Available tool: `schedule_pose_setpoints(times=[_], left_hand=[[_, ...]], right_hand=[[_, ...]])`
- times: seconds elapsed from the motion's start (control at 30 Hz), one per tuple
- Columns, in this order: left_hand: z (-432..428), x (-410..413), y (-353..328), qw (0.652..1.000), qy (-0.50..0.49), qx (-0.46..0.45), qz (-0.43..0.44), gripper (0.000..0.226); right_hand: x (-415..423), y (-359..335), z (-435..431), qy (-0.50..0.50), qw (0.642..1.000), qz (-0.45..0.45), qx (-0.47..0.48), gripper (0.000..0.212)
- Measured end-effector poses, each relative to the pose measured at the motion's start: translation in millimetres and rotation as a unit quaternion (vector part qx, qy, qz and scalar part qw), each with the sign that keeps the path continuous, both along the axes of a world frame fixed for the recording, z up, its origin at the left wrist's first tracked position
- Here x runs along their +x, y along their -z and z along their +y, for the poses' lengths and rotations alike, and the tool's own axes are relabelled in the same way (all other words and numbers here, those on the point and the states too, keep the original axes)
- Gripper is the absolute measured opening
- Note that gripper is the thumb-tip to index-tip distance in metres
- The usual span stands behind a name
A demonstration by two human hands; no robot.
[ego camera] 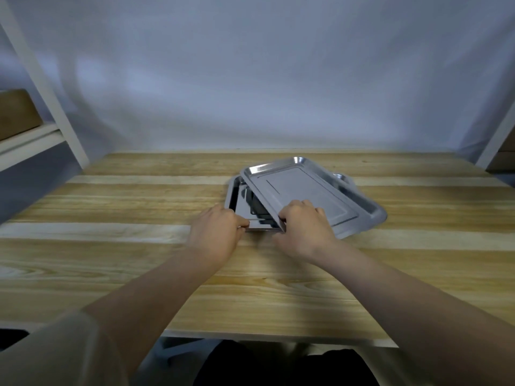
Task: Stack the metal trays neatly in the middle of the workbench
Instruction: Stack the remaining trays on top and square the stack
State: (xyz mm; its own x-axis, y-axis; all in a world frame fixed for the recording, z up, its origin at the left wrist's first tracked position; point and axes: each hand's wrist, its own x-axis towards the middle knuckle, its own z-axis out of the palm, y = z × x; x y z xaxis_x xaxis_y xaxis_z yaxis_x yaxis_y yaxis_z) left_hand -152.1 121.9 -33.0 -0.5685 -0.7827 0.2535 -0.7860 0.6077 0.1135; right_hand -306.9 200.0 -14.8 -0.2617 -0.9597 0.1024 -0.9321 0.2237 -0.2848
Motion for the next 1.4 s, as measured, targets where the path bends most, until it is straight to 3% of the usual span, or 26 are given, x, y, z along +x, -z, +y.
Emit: schedule_pose_setpoints(times=[0.1, 0.17, 0.33, 0.43, 0.6, 0.73, 0.93, 1.17, 1.4], left_hand=[[-1.6, 0.0, 1.4, 1.0, -0.011, -0.002, 0.012, 0.024], [-2.2, -1.9, 1.2, 0.999, -0.022, -0.001, 0.034, 0.026], [1.6, -8.1, 1.9, 0.998, -0.007, -0.028, 0.049, 0.065], [4.3, -13.1, 0.2, 0.997, 0.016, -0.06, 0.037, 0.074], [4.8, -23.5, 0.5, 0.997, 0.058, -0.051, 0.016, 0.051], [5.8, -26.8, -1.5, 0.997, 0.06, -0.024, 0.052, 0.037], [7.7, -29.2, -4.7, 0.997, 0.046, -0.022, 0.052, 0.03], [9.4, -24.6, 0.9, 0.998, 0.042, 0.022, 0.028, 0.03], [9.5, -25.5, -2.5, 0.999, 0.04, 0.021, 0.004, 0.032]], right_hand=[[-15.3, 4.4, 7.4, 0.023, 0.999, 0.023, -0.025, 0.015], [-27.1, 8.2, 12.5, 0.038, 0.998, 0.026, -0.053, 0.022], [-54.1, 11.6, 21.8, 0.074, 0.99, 0.055, -0.107, 0.043], [-63.9, 12.7, 27.6, 0.088, 0.987, 0.057, -0.123, 0.049], [-73.3, 15.3, 34.4, 0.097, 0.985, -0.021, -0.14, 0.054], [-77.8, 20.2, 37.3, 0.092, 0.985, -0.051, -0.135, 0.053], [-82.9, 23.1, 36.6, 0.084, 0.982, -0.076, -0.148, 0.053], [-84.0, 27.0, 34.1, 0.089, 0.989, -0.085, -0.08, 0.051], [-76.3, 33.0, 30.4, 0.033, 0.994, -0.051, -0.091, 0.039]])
